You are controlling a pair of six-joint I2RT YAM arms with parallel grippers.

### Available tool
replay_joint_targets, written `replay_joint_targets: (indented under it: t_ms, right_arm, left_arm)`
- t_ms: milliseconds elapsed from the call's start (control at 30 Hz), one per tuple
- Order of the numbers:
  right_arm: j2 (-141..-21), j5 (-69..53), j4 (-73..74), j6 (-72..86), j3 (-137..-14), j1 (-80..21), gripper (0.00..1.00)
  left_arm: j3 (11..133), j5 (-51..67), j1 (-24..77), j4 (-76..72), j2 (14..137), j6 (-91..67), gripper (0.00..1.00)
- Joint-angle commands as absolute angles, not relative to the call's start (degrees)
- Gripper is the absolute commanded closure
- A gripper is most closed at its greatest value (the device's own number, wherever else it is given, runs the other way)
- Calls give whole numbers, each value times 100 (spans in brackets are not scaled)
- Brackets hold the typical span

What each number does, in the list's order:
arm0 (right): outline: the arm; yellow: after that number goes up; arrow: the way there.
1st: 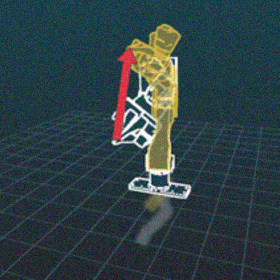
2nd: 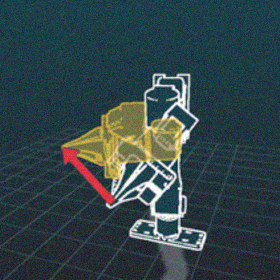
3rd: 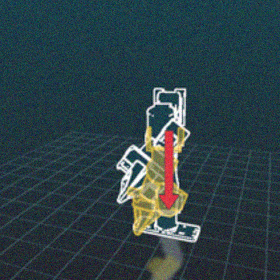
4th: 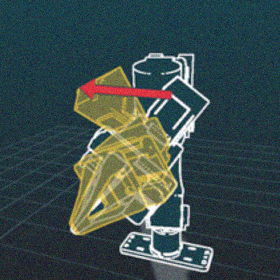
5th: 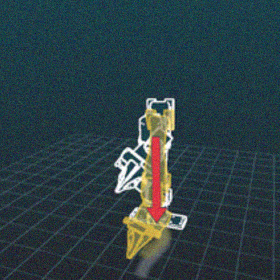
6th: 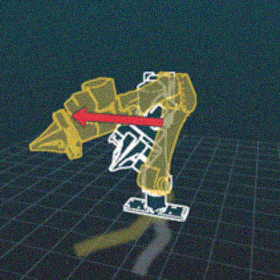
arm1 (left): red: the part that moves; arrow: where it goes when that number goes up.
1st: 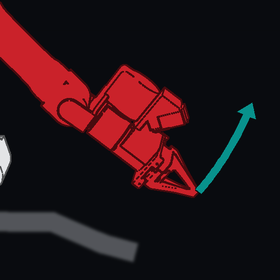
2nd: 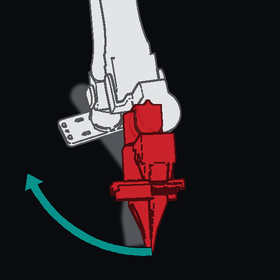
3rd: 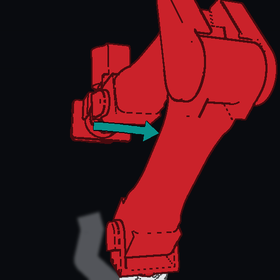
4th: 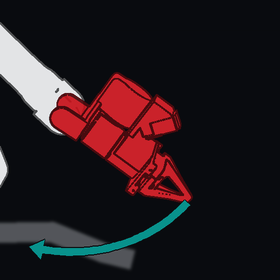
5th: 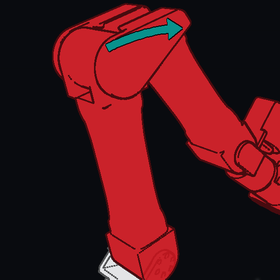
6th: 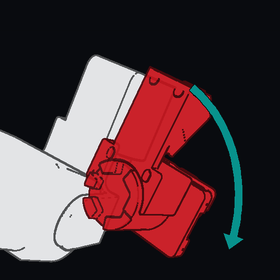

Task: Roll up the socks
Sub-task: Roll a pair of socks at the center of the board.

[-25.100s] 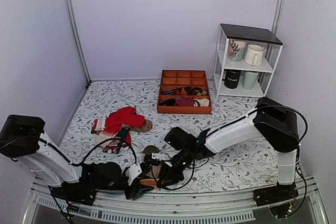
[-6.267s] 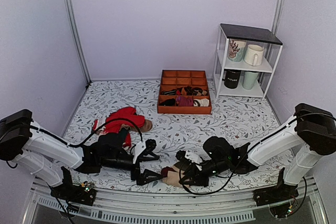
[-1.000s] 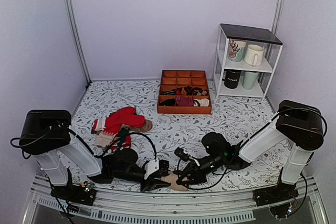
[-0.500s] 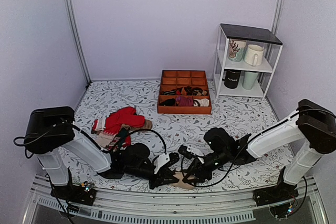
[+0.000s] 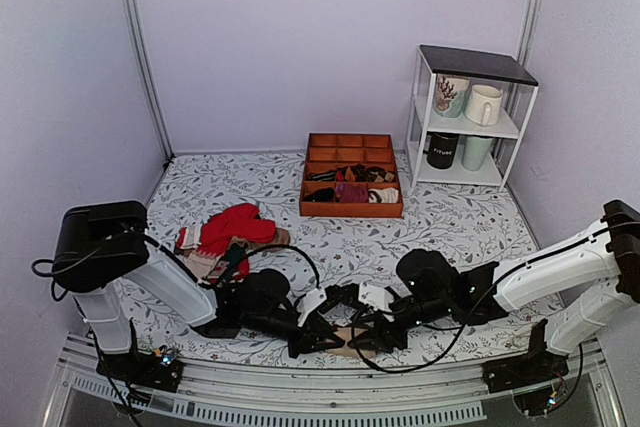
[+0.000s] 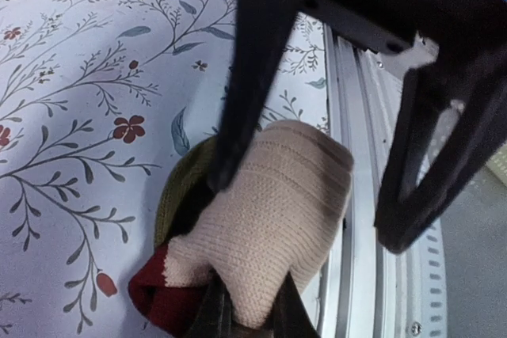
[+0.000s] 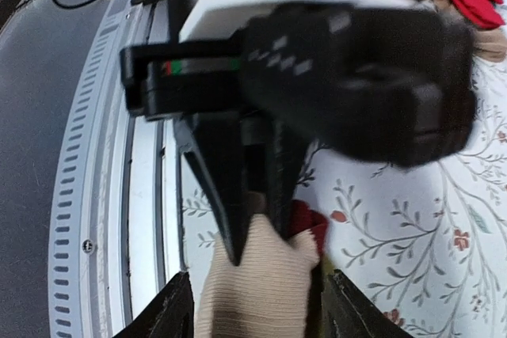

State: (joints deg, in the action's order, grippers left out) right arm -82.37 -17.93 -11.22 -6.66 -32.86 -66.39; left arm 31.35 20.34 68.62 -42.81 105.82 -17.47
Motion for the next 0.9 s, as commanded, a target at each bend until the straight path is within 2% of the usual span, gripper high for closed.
replay_joint_targets:
  t_ms: [0,600,867]
  right_arm:
    - [-8529,-1432,-959,-702,-3245,-7080,42]
    - [-8712,-855,-511,-154,-3127,-7216,40]
    - [-8734,-985,-448,579,-3081,-7222,44]
  left_arm:
    - [2911,2083,6830,-2369,11098,-1836,100]
    - [2989,2178,6793,-2236,11171,-1694,100]
    - [2973,2156,6744,-2240,11163,-1687,100]
